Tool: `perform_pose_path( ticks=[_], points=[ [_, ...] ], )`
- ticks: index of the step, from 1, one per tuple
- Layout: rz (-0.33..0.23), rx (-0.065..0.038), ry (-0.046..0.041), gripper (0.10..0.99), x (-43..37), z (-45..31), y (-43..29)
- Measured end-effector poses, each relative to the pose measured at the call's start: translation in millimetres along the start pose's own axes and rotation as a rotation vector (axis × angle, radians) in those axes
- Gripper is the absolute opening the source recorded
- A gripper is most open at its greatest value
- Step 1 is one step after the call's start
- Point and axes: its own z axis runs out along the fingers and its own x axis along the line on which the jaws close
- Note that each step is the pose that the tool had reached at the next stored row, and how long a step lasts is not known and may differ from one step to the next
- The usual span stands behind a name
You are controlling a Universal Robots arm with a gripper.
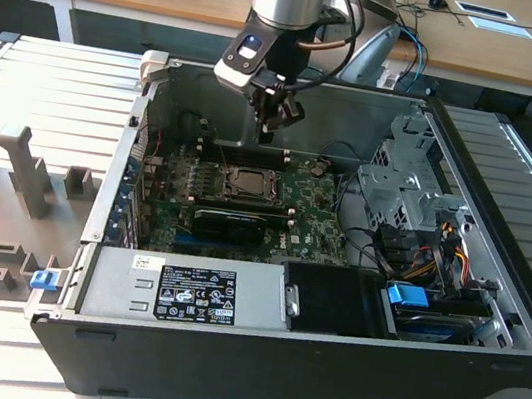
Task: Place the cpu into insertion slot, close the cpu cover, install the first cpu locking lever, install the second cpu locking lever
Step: 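Install the first cpu locking lever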
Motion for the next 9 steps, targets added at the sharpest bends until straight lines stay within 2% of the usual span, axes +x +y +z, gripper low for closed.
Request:
perform_pose_path(
  ticks=[5,9],
  points=[
    [-0.051,0.0,0.0025,0.106,0.0,0.0,0.0],
    [-0.114,0.001,0.0054,0.106,0.0,0.0,0.0]
  ],
)
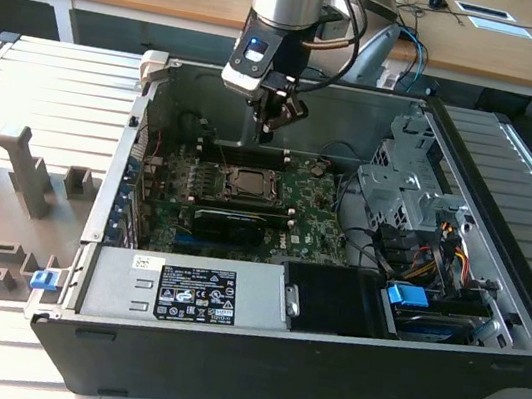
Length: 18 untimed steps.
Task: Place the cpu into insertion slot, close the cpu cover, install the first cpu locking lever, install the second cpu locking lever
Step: 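Install the first cpu locking lever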
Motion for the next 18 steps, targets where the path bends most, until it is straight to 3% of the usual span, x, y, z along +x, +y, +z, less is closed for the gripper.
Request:
perform_pose_path(
  ticks=[18],
  points=[
    [-0.174,0.001,0.0083,0.106,0.0,0.0,0.0]
  ],
)
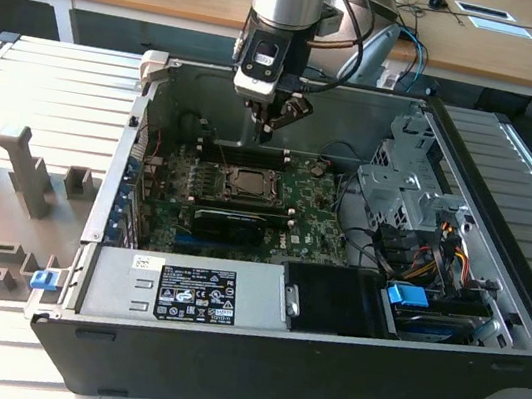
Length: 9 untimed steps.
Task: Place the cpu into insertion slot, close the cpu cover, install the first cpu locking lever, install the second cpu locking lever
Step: 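Install the first cpu locking lever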
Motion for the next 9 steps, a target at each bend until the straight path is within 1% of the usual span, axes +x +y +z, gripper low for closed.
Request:
perform_pose_path(
  ticks=[9],
  points=[
    [-0.073,0.001,0.0035,0.106,-0.1,0.0,-0.1]
  ],
)
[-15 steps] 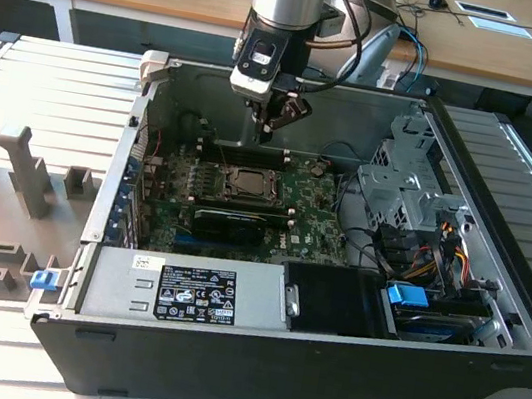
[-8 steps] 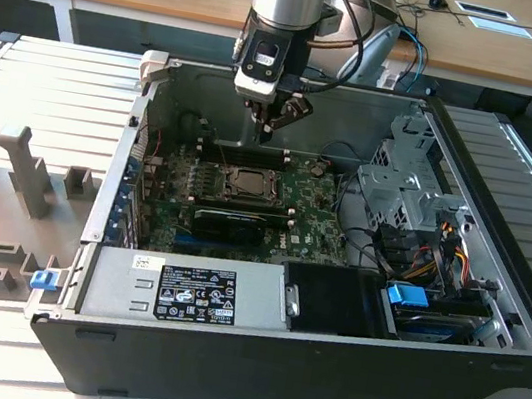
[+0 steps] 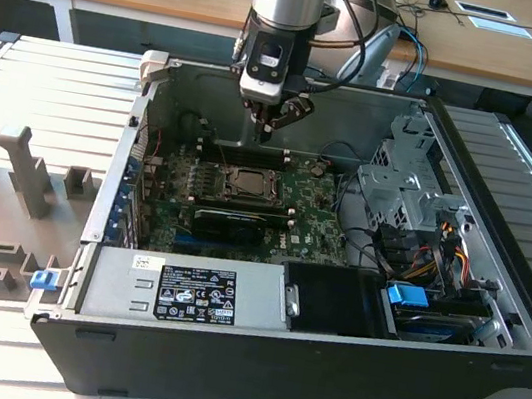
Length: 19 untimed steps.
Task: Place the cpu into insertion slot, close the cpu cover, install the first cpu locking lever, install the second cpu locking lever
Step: 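Install the first cpu locking lever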
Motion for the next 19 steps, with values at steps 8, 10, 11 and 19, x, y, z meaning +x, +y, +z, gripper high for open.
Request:
perform_pose_path(
  ticks=[8,10,11,19],
  points=[
    [-0.052,0.0,0.0025,0.106,0.0,0.0,0.0],
    [-0.074,0.001,0.0035,0.106,0.0,0.0,0.0],
    [-0.081,0.001,0.0038,0.106,0.0,0.0,0.0],
    [-0.171,0.001,0.0081,0.106,0.0,0.0,0.0]
  ],
)
